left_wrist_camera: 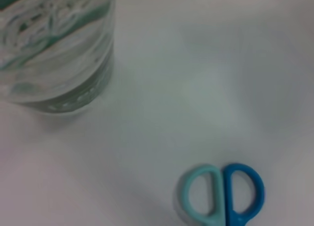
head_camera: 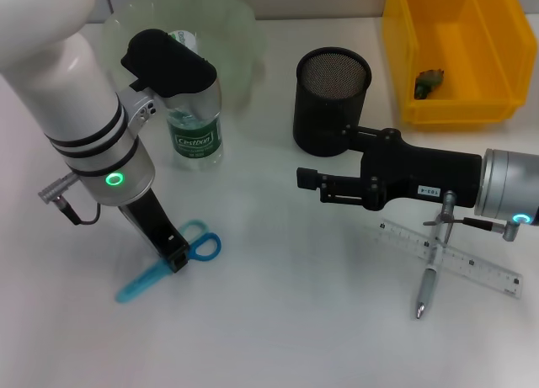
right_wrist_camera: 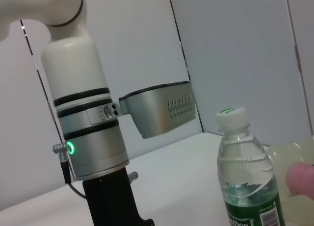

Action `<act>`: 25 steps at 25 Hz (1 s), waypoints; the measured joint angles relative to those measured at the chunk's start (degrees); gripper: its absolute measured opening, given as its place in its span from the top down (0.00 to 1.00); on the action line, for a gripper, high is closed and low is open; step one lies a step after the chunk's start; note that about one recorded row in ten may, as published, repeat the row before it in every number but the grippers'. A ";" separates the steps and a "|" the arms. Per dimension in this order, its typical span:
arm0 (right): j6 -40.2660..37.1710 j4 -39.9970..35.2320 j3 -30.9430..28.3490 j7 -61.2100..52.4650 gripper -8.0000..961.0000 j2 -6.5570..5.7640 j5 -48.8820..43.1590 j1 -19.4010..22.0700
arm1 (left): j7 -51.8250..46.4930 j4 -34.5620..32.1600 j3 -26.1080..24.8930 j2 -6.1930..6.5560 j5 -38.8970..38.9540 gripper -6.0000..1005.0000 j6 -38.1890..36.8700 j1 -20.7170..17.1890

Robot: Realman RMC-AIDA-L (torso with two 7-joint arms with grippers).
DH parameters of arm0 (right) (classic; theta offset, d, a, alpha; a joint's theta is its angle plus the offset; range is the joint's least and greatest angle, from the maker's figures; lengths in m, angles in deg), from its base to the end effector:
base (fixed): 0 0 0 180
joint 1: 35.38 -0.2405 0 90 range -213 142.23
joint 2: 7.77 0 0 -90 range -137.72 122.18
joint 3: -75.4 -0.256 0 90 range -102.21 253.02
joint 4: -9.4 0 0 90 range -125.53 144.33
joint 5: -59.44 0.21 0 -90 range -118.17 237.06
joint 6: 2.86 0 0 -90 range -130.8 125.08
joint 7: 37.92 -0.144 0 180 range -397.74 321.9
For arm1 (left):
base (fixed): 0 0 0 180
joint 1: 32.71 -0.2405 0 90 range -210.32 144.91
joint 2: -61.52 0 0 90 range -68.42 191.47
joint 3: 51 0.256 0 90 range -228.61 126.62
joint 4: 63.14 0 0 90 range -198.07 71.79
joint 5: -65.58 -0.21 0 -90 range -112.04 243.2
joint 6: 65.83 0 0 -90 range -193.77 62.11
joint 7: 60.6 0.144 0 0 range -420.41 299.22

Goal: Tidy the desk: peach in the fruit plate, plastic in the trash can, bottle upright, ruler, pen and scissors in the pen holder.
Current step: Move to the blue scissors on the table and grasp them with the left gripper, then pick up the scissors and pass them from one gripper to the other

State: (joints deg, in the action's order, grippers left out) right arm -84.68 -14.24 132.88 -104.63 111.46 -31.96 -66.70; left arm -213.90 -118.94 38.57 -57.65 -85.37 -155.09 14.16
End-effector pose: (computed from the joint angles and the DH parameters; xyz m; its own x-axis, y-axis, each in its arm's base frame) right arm 0.2403 0.3239 -0.0513 0.7372 -0.2751 -0.6171 -0.4220 -0.9008 -0.1026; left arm -0.1864 0.3526 -0.0534 0.5748 0.6590 -0.4851 0.5329 -0.7513 -0.3893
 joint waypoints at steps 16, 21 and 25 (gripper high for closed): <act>1.04 0.00 -1.14 -0.07 0.21 0.03 0.82 0.32 | 0.01 -1.67 0.51 0.00 -0.57 0.75 0.24 0.14; 1.19 0.06 -4.55 0.49 0.21 0.03 2.80 1.25 | 0.10 -5.93 0.08 0.13 -0.42 0.75 -0.69 -0.87; 0.32 0.21 -5.84 3.26 0.21 0.07 7.78 3.26 | 0.11 -12.10 0.03 0.30 -0.11 0.75 -2.01 -2.46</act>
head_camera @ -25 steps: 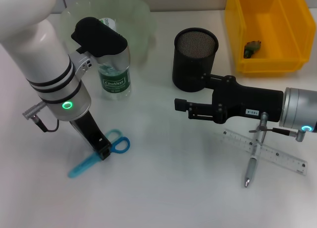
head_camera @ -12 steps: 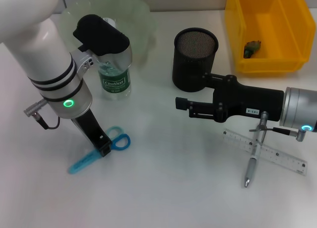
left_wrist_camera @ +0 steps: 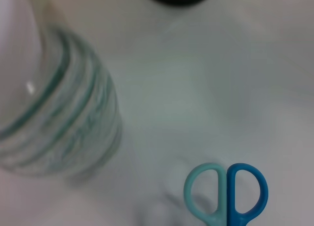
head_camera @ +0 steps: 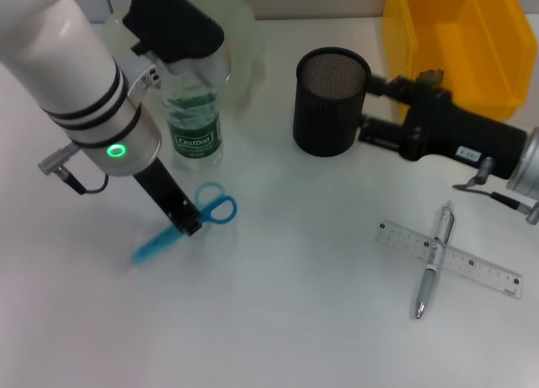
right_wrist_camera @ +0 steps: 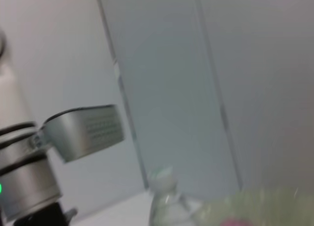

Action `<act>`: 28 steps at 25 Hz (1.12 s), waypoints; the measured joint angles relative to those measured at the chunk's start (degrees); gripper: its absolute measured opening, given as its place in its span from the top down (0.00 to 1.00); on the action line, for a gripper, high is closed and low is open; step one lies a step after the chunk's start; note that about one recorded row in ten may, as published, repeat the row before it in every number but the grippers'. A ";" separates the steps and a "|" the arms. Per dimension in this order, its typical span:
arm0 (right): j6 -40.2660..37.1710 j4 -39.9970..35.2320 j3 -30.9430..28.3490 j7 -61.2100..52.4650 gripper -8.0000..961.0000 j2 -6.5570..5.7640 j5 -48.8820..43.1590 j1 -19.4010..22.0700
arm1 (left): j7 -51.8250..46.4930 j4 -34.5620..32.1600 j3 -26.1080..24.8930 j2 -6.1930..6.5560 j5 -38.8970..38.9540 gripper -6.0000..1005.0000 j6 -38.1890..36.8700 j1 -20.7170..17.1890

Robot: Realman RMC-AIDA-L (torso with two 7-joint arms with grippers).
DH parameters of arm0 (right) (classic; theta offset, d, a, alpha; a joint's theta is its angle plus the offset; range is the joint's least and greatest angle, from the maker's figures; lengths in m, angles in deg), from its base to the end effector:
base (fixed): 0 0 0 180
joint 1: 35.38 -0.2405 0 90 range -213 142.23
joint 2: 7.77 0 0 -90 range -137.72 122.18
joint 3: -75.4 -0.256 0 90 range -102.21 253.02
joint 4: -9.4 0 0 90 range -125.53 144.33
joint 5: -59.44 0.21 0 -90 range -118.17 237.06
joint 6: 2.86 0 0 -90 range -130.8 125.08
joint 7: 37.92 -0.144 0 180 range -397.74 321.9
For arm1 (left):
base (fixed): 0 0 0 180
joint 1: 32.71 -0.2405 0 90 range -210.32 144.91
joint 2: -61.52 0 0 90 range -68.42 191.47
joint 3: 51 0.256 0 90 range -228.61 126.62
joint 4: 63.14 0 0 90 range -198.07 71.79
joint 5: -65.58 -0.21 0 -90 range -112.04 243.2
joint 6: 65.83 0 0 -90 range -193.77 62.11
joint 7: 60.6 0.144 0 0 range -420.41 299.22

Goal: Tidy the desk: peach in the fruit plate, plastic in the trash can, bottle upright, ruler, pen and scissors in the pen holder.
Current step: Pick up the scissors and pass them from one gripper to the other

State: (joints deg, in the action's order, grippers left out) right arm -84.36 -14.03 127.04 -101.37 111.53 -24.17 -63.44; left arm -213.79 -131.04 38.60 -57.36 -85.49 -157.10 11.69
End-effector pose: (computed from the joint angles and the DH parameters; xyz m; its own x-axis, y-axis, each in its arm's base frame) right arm 0.2555 0.3304 -0.0247 0.6303 -0.2148 -0.7461 -0.5323 -0.8191 -0.2138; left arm -0.1570 0.3562 -0.0372 0.6770 0.6038 -0.4208 0.4574 -0.7931 -0.4022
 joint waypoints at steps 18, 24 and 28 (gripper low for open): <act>-4.01 1.84 -0.73 7.02 0.21 -0.09 8.16 5.55 | 1.53 -28.19 -4.34 0.11 6.14 0.75 -1.19 -8.03; -5.40 2.17 -0.85 7.19 0.21 -0.03 8.22 7.88 | 7.33 -32.77 -8.73 0.14 18.25 0.75 3.37 -11.97; -7.00 3.43 -0.84 7.23 0.21 -0.08 8.07 8.77 | 10.80 -33.00 -9.63 0.15 23.56 0.76 6.28 -13.77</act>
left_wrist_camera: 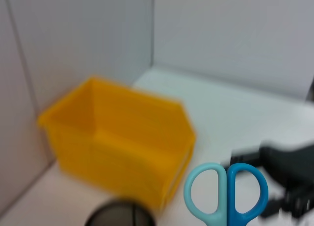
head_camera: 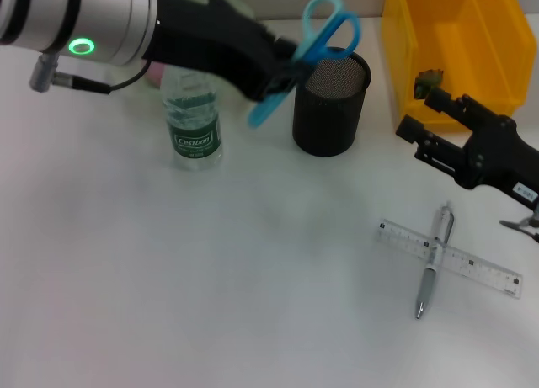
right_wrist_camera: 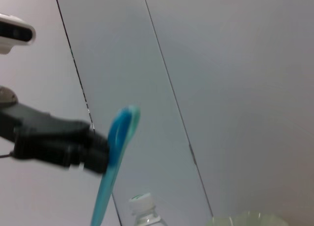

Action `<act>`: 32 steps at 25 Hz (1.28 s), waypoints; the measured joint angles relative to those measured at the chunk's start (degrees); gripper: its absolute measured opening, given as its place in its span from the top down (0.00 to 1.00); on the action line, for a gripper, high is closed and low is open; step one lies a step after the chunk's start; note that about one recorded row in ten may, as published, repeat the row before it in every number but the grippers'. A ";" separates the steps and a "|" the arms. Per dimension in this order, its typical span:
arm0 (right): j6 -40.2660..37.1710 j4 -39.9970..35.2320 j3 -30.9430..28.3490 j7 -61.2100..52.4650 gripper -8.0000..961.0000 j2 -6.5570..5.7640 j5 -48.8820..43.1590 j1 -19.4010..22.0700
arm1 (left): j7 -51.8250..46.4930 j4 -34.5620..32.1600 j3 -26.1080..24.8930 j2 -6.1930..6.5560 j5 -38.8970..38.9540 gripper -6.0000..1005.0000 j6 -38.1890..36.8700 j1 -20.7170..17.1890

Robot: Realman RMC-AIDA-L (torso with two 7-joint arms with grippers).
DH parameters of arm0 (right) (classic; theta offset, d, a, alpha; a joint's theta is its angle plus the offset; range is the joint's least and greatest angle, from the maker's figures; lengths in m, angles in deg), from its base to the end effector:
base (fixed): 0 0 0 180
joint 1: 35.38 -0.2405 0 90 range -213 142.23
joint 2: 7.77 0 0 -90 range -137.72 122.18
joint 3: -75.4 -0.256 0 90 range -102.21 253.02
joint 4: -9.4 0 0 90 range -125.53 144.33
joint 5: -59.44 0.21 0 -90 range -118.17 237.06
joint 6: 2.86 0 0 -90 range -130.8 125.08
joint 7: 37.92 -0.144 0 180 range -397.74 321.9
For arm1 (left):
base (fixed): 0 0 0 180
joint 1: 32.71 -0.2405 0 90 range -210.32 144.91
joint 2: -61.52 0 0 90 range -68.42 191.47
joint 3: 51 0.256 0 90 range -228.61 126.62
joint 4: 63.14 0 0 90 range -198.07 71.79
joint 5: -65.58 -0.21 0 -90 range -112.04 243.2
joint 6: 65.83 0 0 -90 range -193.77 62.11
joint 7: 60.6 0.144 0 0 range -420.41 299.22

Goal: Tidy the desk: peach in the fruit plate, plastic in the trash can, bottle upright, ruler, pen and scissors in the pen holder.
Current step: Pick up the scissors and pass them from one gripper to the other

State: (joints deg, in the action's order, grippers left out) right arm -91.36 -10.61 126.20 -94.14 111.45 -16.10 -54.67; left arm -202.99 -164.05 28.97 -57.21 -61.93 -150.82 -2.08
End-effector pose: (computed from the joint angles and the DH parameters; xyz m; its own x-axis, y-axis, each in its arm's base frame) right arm 0.2911 0.2830 -0.0118 0.5286 -0.1530 -0.8350 -0.6110 -0.7514 -0.2491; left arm -0.0686 0.3327 0.0341 0.9498 0.2745 0.1498 0.3100 -0.8896 -0.3354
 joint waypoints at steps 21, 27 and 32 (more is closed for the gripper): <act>-4.55 2.15 0.61 0.05 0.21 -0.11 -4.95 2.40 | 65.74 56.24 -0.10 0.04 67.23 0.76 5.72 -3.72; -10.02 0.02 0.33 -2.54 0.21 -1.21 -9.46 1.35 | 71.25 64.05 -0.98 0.29 66.97 0.76 -2.39 -2.97; -13.93 -5.71 0.04 -9.63 0.21 -2.12 -14.51 -0.17 | 73.75 65.64 -0.80 0.44 66.67 0.76 -6.93 -4.56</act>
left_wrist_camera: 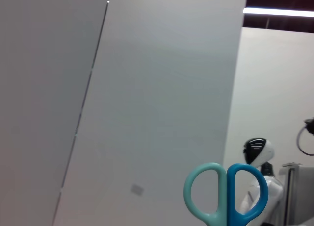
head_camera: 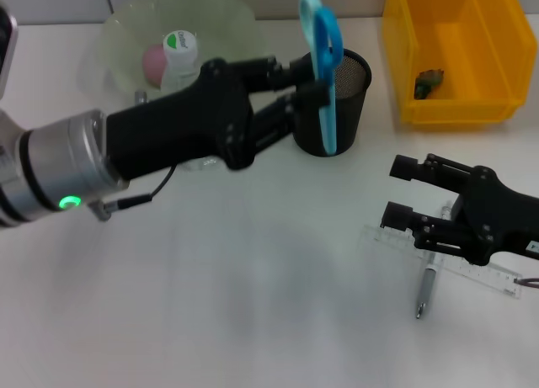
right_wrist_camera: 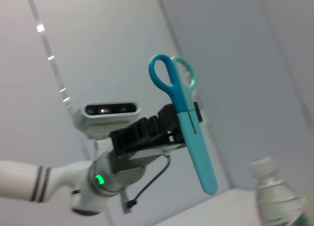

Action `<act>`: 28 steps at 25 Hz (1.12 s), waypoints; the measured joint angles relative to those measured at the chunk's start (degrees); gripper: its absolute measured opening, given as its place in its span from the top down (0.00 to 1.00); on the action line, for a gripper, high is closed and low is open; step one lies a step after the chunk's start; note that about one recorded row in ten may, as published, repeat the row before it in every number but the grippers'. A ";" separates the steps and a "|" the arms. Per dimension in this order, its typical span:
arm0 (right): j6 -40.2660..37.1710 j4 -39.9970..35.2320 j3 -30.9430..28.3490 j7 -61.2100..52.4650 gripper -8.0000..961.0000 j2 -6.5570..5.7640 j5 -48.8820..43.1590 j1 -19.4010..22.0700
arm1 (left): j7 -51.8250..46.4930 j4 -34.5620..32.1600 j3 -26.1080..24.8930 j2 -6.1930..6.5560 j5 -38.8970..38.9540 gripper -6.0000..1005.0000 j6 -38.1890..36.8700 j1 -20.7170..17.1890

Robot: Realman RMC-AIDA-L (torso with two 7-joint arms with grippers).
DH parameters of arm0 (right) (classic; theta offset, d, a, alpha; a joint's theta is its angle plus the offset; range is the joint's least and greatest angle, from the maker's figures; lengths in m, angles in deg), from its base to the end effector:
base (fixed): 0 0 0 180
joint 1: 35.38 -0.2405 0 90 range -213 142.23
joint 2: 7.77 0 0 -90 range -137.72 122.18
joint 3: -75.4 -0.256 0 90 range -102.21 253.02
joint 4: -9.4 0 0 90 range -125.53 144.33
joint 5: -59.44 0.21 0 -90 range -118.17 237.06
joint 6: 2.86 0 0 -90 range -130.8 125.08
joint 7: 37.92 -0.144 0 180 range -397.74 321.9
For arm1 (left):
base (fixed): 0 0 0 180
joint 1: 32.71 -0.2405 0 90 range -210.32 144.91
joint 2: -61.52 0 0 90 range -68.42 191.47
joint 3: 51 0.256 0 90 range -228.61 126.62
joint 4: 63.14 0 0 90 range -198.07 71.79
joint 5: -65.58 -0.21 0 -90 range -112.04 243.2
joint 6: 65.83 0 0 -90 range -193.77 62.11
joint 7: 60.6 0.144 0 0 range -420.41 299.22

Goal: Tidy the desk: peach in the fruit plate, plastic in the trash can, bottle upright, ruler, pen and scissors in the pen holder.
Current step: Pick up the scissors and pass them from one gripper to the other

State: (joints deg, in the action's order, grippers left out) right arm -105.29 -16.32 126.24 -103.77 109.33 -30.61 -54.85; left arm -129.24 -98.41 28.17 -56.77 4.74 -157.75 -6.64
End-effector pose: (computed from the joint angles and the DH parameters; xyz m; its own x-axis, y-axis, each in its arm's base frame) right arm 0.2748 0.2551 -0.0031 0.5788 -0.2705 -0.7693 -0.4275 -0.9040 -0.0038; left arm -0.1782 0.3056 -0.0206 0.5291 0.1349 0.8378 0.2394 -0.9709 0.0051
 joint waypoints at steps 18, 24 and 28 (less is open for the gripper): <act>-4.09 -11.31 0.58 -13.11 0.21 -0.37 -9.34 -8.78 | 0.68 0.18 0.92 -0.10 -5.98 0.76 -4.85 -1.04; -4.11 -11.31 0.58 -13.42 0.21 0.56 -10.96 -10.80 | 0.92 0.21 1.23 -0.10 -6.26 0.76 -5.28 -0.79; -4.46 -11.40 0.60 -13.43 0.21 0.92 -11.54 -11.35 | 0.94 0.21 1.25 -0.09 -6.66 0.76 -5.29 -0.63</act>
State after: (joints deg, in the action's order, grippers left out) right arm -109.76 -27.72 126.84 -117.20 110.25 -42.15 -66.19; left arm -128.30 -98.20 29.42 -56.86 -1.92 -163.04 -7.27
